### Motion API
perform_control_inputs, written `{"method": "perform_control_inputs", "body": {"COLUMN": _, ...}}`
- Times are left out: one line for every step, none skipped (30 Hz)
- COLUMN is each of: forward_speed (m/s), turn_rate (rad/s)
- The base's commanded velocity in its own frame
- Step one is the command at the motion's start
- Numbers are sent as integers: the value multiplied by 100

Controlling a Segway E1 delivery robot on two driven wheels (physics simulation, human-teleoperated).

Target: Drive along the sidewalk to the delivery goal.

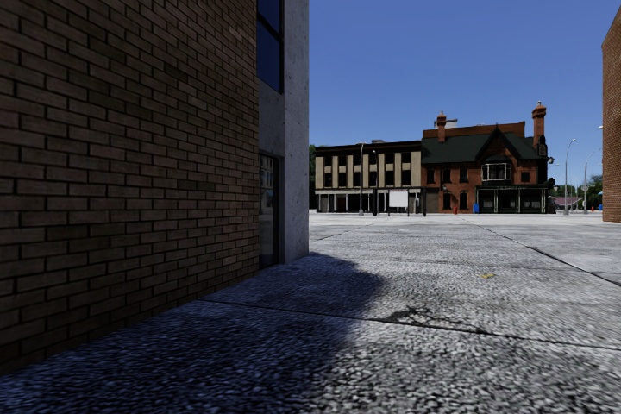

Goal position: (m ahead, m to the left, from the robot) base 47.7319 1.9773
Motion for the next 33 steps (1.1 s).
{"method": "perform_control_inputs", "body": {"forward_speed": 0, "turn_rate": 0}}
{"method": "perform_control_inputs", "body": {"forward_speed": 0, "turn_rate": 0}}
{"method": "perform_control_inputs", "body": {"forward_speed": 0, "turn_rate": 0}}
{"method": "perform_control_inputs", "body": {"forward_speed": 0, "turn_rate": 0}}
{"method": "perform_control_inputs", "body": {"forward_speed": 0, "turn_rate": 0}}
{"method": "perform_control_inputs", "body": {"forward_speed": 0, "turn_rate": 0}}
{"method": "perform_control_inputs", "body": {"forward_speed": 0, "turn_rate": 0}}
{"method": "perform_control_inputs", "body": {"forward_speed": 0, "turn_rate": 0}}
{"method": "perform_control_inputs", "body": {"forward_speed": 0, "turn_rate": 0}}
{"method": "perform_control_inputs", "body": {"forward_speed": 0, "turn_rate": 0}}
{"method": "perform_control_inputs", "body": {"forward_speed": 0, "turn_rate": 0}}
{"method": "perform_control_inputs", "body": {"forward_speed": 0, "turn_rate": 0}}
{"method": "perform_control_inputs", "body": {"forward_speed": 0, "turn_rate": 0}}
{"method": "perform_control_inputs", "body": {"forward_speed": 0, "turn_rate": 0}}
{"method": "perform_control_inputs", "body": {"forward_speed": 0, "turn_rate": 0}}
{"method": "perform_control_inputs", "body": {"forward_speed": 0, "turn_rate": 0}}
{"method": "perform_control_inputs", "body": {"forward_speed": 0, "turn_rate": 0}}
{"method": "perform_control_inputs", "body": {"forward_speed": 0, "turn_rate": 0}}
{"method": "perform_control_inputs", "body": {"forward_speed": 0, "turn_rate": 0}}
{"method": "perform_control_inputs", "body": {"forward_speed": 0, "turn_rate": 0}}
{"method": "perform_control_inputs", "body": {"forward_speed": 0, "turn_rate": 0}}
{"method": "perform_control_inputs", "body": {"forward_speed": 0, "turn_rate": 0}}
{"method": "perform_control_inputs", "body": {"forward_speed": 0, "turn_rate": 0}}
{"method": "perform_control_inputs", "body": {"forward_speed": 0, "turn_rate": 0}}
{"method": "perform_control_inputs", "body": {"forward_speed": 0, "turn_rate": 0}}
{"method": "perform_control_inputs", "body": {"forward_speed": 0, "turn_rate": 0}}
{"method": "perform_control_inputs", "body": {"forward_speed": 0, "turn_rate": 0}}
{"method": "perform_control_inputs", "body": {"forward_speed": 0, "turn_rate": 0}}
{"method": "perform_control_inputs", "body": {"forward_speed": 0, "turn_rate": 0}}
{"method": "perform_control_inputs", "body": {"forward_speed": 0, "turn_rate": 0}}
{"method": "perform_control_inputs", "body": {"forward_speed": 66, "turn_rate": 0}}
{"method": "perform_control_inputs", "body": {"forward_speed": 138, "turn_rate": 0}}
{"method": "perform_control_inputs", "body": {"forward_speed": 200, "turn_rate": 0}}
